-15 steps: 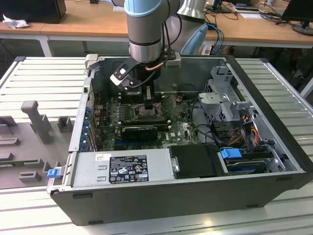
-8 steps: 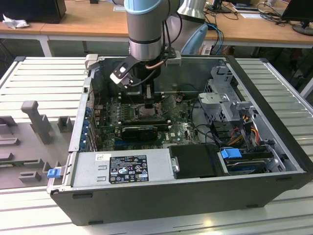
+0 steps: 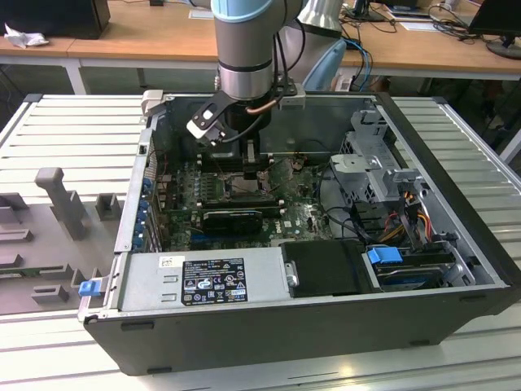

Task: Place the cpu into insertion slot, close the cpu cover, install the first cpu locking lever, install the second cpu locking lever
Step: 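Close the cpu cover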

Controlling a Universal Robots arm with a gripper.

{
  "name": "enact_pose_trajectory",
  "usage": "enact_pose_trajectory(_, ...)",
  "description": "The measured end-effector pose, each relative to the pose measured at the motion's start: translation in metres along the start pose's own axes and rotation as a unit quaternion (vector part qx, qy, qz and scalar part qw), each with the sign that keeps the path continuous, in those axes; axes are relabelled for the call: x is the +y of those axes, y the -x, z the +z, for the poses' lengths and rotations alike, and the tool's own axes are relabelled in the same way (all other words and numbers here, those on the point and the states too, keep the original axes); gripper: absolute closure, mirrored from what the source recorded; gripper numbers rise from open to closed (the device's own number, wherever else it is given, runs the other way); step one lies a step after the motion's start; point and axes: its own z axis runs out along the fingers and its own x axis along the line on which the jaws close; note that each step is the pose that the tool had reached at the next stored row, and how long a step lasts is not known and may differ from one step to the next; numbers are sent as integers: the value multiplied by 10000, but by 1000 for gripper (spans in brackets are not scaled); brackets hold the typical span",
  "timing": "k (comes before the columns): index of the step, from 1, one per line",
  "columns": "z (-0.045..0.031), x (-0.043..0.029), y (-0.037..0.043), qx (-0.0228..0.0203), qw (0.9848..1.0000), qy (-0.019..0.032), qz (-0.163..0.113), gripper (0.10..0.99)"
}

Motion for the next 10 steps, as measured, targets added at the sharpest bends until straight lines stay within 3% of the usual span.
enact_pose_trajectory(10, 2, 24, -1, 0, 10000, 0, 0, 980)
